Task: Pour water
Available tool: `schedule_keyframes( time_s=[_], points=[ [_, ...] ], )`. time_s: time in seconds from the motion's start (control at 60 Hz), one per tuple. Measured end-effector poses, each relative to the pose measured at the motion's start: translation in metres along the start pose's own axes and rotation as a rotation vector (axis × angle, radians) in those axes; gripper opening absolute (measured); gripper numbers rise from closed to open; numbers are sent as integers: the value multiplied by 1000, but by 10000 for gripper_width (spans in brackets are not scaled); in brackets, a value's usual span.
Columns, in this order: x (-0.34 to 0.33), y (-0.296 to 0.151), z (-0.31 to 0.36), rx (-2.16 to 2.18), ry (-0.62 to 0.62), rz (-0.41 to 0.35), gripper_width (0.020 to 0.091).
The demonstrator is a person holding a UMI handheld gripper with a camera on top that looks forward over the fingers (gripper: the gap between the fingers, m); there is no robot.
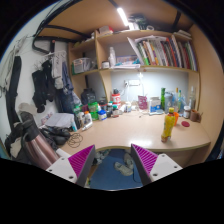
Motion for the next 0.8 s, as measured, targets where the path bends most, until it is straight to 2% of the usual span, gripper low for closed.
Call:
schedule_keyframes(
  time_s=[0.183, 0.2, 0.217, 0.267, 0.283, 0.3, 0.367, 0.4, 0.583, 0.65, 0.8],
  points=[
    [4, -3, 15, 38, 47, -6, 780],
    [4, -3, -4, 31, 51, -10, 781],
    [6, -3, 17, 34, 60, -11, 781],
    [8, -4, 20, 27, 72, -21, 781],
    [9, -4, 20, 27, 75, -25, 804],
    [9, -5, 19, 25, 76, -31, 782],
    [12, -10, 10, 1, 83, -98, 774],
    [14, -11, 0, -8, 107, -119, 766],
    [49, -6, -91, -6, 261, -120, 767],
    [72, -5, -132, -8, 301, -142, 766],
    [144, 6, -217, 7, 351, -144, 770]
  ],
)
Point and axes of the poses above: the point between the fingertips, and its own axes, seen from behind it with the camera up: z to the left, y down, x forward, the way the camera looks, the point moved 10 cm from there along -x, backward, against the way the camera looks
